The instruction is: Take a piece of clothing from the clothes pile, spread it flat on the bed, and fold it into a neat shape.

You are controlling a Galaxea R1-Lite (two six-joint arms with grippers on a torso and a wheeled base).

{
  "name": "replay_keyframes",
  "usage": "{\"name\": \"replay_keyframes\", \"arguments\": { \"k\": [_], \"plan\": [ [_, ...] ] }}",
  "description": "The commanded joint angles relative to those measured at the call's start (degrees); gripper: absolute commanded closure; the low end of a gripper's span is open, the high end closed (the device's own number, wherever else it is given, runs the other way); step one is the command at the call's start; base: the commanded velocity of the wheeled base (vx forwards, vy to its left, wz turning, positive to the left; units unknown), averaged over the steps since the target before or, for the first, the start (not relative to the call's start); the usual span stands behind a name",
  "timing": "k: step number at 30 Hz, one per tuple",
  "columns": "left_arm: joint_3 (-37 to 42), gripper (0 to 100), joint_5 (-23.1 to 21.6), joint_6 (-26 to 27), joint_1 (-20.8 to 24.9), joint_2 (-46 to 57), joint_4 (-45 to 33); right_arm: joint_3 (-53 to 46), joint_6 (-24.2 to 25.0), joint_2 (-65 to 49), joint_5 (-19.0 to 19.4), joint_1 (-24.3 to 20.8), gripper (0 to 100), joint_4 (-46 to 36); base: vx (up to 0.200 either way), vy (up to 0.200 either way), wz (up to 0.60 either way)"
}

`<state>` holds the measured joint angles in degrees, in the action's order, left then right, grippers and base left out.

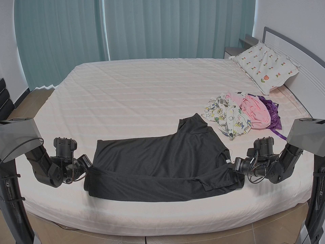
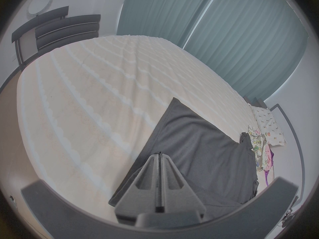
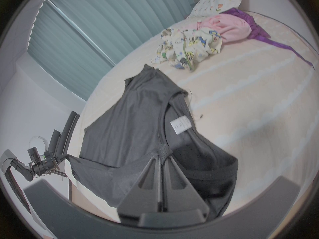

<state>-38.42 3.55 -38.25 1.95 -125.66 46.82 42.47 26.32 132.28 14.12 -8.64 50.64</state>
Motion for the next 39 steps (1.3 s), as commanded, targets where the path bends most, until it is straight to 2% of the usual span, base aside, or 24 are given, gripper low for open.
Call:
{"name": "replay_keyframes", "arguments": {
  "k": [1, 6, 13, 28, 39],
  "plan": [
    [1.07, 100, 0.14, 0.02, -1.25, 0.42, 0.11, -0.55, 0.58, -1.32, 0.03, 0.12, 100, 2.97, 0.0, 0.0, 0.0],
    [1.07, 100, 0.14, 0.02, -2.04, -0.46, 0.11, -0.81, 1.72, -0.97, 0.03, 0.47, 100, 7.54, 0.0, 0.0, 0.0],
    [-0.07, 100, -0.03, -0.33, -2.21, -2.13, 0.55, 0.59, 1.89, -0.44, 0.21, 1.35, 100, 7.72, 0.0, 0.0, 0.0],
    [-7.54, 100, -0.03, -0.42, -2.04, -9.69, 0.29, 3.76, 1.89, 5.09, 0.21, 2.49, 100, 7.72, 0.0, 0.0, 0.0],
    [-9.39, 100, 0.06, -0.42, -1.69, -11.98, 0.29, 4.73, 1.81, 8.17, 0.21, 2.4, 100, 8.16, 0.0, 0.0, 0.0]
  ]
}}
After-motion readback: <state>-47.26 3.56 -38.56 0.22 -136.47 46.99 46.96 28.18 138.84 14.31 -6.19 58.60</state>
